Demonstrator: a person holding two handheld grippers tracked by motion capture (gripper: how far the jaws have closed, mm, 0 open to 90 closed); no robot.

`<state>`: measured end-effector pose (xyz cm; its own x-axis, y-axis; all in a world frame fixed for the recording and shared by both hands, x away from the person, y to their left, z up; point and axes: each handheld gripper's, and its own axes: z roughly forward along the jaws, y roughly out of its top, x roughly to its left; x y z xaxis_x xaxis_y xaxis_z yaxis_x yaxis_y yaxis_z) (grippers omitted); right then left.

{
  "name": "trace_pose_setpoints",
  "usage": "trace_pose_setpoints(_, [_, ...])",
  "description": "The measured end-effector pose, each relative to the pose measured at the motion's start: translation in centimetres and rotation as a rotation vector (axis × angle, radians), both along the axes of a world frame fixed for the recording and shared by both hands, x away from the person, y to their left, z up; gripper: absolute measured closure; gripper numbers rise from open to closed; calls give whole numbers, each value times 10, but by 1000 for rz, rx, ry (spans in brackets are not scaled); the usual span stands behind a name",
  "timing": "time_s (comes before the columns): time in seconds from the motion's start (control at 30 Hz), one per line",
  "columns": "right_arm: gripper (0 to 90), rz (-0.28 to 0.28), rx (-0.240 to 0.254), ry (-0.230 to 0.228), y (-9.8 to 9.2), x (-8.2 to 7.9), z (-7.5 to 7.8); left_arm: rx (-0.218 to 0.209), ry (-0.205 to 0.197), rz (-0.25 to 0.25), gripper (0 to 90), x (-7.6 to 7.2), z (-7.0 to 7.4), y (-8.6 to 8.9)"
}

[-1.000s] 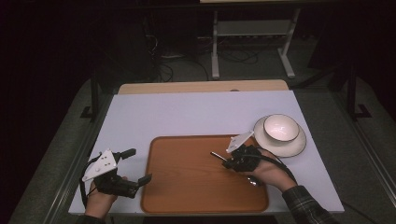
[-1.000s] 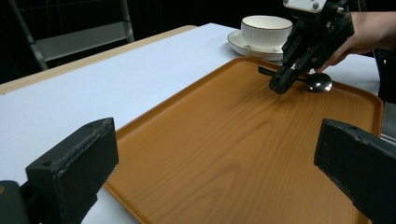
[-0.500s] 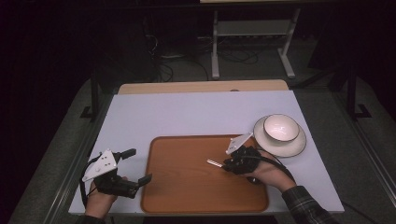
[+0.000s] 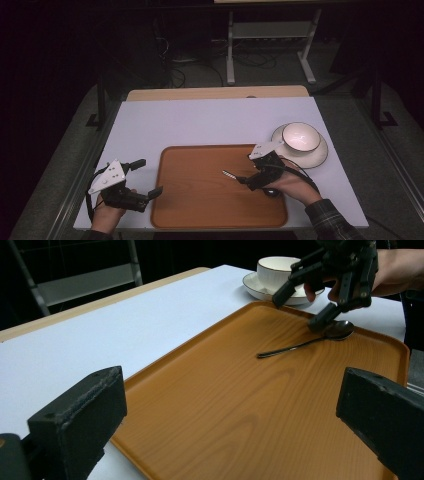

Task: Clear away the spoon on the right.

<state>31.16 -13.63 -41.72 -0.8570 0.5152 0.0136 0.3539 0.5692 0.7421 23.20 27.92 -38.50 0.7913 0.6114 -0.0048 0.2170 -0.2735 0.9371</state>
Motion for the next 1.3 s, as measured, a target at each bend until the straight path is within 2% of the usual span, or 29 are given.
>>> trace_pose_setpoints(0.27, [100,-87,112,-89,-23,-9,20,-2,-1,0,0,-1,1,0])
trace_pose_setpoints(0.37, [100,-107,139,-103,-29,-12,24,-1,0,2,0,-1,0,1])
trace_pose_setpoints(0.4, [100,-124,165,-121,-35,-15,27,-2,-1,0,0,-1,1,1])
trace_pose_setpoints(0.6, [98,-160,210,-141,-51,-25,30,-2,0,1,0,-1,1,1])
trace_pose_setpoints(0.97, [92,-211,235,-155,-81,-38,28,2,2,1,0,-1,0,0])
trace_pose_setpoints(1.3, [93,-234,245,-157,-96,-50,23,3,3,0,0,-1,0,1])
